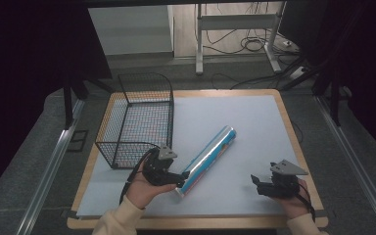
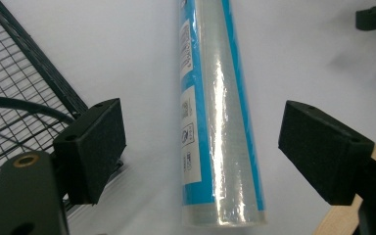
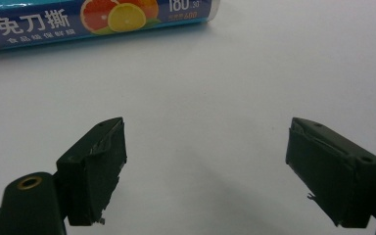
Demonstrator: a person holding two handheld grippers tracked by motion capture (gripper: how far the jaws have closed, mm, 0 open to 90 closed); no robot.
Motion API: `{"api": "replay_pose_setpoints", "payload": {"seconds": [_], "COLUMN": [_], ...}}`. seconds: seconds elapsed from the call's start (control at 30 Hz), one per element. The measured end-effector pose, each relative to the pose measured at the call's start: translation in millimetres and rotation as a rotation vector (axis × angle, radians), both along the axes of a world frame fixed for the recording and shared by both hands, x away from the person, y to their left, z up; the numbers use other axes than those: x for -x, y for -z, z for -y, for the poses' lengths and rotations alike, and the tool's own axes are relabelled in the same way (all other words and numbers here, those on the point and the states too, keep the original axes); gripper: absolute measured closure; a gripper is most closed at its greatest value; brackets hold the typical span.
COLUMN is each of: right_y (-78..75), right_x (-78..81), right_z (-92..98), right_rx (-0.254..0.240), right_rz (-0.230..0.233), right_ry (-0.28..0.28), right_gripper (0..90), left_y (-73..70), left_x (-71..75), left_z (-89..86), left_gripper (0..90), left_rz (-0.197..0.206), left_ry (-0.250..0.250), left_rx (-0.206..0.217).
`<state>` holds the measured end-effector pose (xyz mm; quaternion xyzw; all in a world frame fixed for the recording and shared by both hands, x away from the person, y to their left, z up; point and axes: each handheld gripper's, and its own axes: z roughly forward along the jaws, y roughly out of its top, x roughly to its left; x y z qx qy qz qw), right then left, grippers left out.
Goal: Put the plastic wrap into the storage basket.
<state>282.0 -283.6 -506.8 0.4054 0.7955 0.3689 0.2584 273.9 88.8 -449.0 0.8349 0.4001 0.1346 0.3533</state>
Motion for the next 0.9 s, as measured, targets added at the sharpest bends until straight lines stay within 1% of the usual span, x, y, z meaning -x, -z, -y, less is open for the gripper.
{"api": "replay_pose_setpoints", "payload": {"seconds": [0.13,0.47,0.9], "right_y": [0.2,0.2,1.4], "right_x": [0.1,-0.1,-0.6], "right_z": [0.1,0.3,0.0], "right_rx": [0.001,-0.001,0.003], "right_rz": [-0.002,-0.004,-0.008], "right_ry": [-0.001,0.000,-0.002], "right_gripper": [15.7,15.8,15.9], "left_y": [1.3,0.3,0.3], "left_x": [-4.3,-10.2,-16.9], "left_z": [4.5,16.9,27.5], "left_gripper": [17.7,17.5,17.4], "left_rz": [-0.010,-0.019,-0.026], "left_ry": [0.010,0.040,0.061], "left_rx": [-0.007,-0.030,-0.037]}}
